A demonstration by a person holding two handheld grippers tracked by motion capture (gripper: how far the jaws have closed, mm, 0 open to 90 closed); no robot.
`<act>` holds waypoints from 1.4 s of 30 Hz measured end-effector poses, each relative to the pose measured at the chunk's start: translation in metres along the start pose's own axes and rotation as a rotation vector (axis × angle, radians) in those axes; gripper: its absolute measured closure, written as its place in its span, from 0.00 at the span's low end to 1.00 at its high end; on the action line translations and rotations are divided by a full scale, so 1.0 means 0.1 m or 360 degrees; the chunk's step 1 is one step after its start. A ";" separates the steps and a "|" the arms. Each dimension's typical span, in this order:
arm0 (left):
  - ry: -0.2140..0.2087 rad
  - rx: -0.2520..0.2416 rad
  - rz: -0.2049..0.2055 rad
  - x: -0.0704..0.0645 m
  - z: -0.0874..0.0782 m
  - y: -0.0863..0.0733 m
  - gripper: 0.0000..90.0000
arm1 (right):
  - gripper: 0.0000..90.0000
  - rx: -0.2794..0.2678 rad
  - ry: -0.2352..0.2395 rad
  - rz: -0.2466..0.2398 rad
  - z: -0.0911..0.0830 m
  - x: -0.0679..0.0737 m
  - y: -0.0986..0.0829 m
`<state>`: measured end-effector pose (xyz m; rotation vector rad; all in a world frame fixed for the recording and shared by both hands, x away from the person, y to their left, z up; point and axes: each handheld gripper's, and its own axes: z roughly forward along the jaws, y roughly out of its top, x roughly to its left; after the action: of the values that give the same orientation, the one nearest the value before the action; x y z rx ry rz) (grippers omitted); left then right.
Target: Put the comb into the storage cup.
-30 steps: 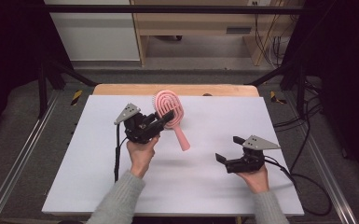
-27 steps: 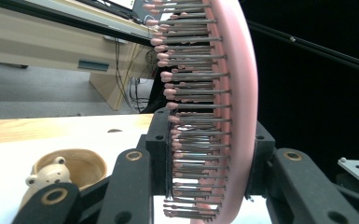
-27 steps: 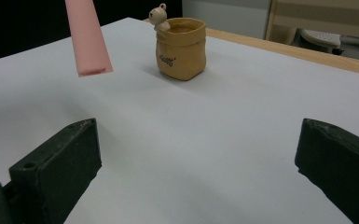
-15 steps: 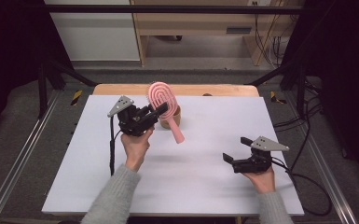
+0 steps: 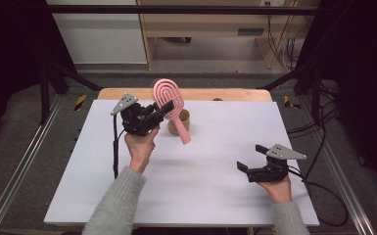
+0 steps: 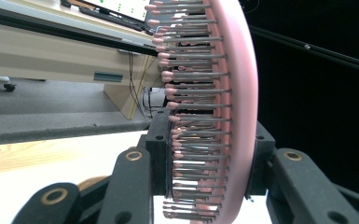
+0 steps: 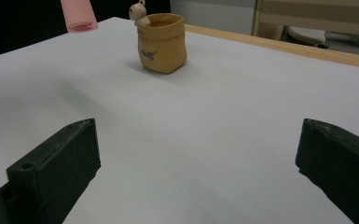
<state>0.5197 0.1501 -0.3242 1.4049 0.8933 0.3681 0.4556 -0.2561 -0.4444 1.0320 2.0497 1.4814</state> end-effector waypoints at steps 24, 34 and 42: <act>0.0032 -0.0023 -0.0007 0.12 0.14 0.14 0.70 | 0.00 0.0033 0.0005 0.0001 -0.04 -0.05 -0.05; 0.0046 -0.0030 -0.0013 0.15 0.24 0.21 0.70 | 0.00 0.0046 0.0009 0.0004 -0.04 -0.05 -0.05; 0.0062 -0.0037 -0.0015 0.16 0.31 0.29 0.70 | 0.00 0.0046 0.0011 0.0005 -0.04 -0.05 -0.05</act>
<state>0.5602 0.1453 -0.3049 1.3758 0.9246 0.3989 0.4542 -0.2634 -0.4483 1.0433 2.0811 1.4631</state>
